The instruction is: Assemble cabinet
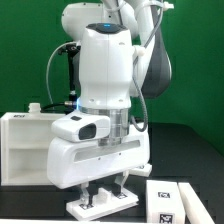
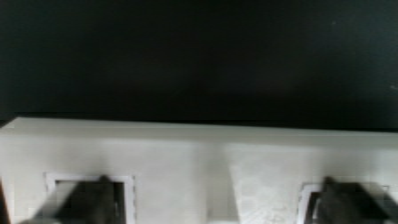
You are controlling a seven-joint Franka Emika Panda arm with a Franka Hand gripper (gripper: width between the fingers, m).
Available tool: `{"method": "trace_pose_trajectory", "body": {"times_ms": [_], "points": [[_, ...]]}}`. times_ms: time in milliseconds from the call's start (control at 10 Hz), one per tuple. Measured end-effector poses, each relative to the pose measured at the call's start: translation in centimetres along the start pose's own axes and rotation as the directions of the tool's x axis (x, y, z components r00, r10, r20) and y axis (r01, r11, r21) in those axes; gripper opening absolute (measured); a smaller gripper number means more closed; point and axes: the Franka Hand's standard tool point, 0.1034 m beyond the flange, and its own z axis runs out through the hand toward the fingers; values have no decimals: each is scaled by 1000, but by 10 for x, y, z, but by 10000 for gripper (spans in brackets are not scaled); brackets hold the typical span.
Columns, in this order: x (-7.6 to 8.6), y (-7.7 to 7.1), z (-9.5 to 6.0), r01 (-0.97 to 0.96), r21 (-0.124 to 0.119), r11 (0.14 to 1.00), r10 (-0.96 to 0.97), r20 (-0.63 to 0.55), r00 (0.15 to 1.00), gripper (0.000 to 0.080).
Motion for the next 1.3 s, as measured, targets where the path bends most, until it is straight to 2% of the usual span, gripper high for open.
{"method": "trace_pose_trajectory", "body": {"times_ms": [100, 200, 300, 400, 500, 600, 800, 900, 1000, 1300], "points": [[0, 0, 0, 0, 0, 1000, 0, 0, 1000, 388], [0, 0, 0, 0, 0, 1000, 0, 0, 1000, 388], [0, 0, 0, 0, 0, 1000, 0, 0, 1000, 200], [0, 0, -1, 1, 0, 1000, -1, 0, 1000, 75], [-1, 0, -10, 25, -1, 1000, -25, 2, 1000, 75], [-5, -6, -25, 41, -6, 999, -41, -2, 999, 64], [-7, -48, -58, 129, -31, 991, -129, -30, 991, 64], [-5, -62, -71, 187, -39, 982, -188, -39, 981, 64], [-1, -67, -73, 193, -44, 980, -195, -47, 980, 64], [-4, -66, -71, 188, -41, 981, -190, -43, 981, 64]]}}
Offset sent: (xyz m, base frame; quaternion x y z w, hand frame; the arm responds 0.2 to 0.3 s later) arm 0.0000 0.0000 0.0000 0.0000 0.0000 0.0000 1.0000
